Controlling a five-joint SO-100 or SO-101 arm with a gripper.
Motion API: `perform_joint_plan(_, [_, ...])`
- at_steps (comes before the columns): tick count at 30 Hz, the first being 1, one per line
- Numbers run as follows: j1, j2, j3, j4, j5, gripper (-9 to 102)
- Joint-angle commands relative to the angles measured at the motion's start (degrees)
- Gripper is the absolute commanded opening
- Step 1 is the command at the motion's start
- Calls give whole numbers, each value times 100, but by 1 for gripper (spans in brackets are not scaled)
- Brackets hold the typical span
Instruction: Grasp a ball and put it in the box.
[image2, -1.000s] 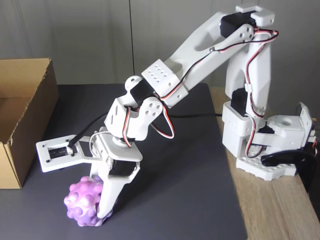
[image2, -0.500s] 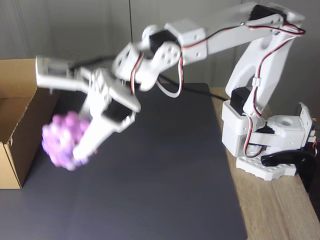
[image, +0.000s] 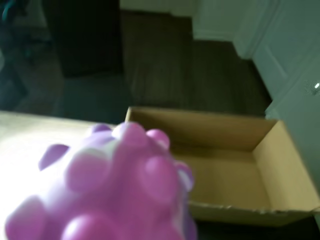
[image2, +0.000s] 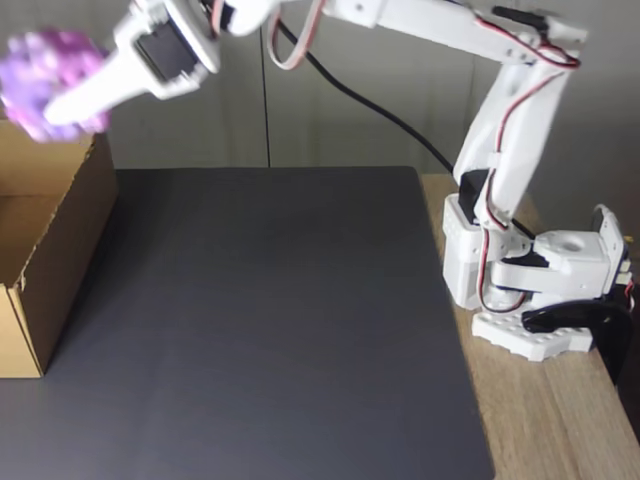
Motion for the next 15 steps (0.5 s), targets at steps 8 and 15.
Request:
perform_joint_plan(8, [316,-1872,-2725,-211,88,17])
perform_joint_plan(15, [475,-2927,-3190,-1028,149,17])
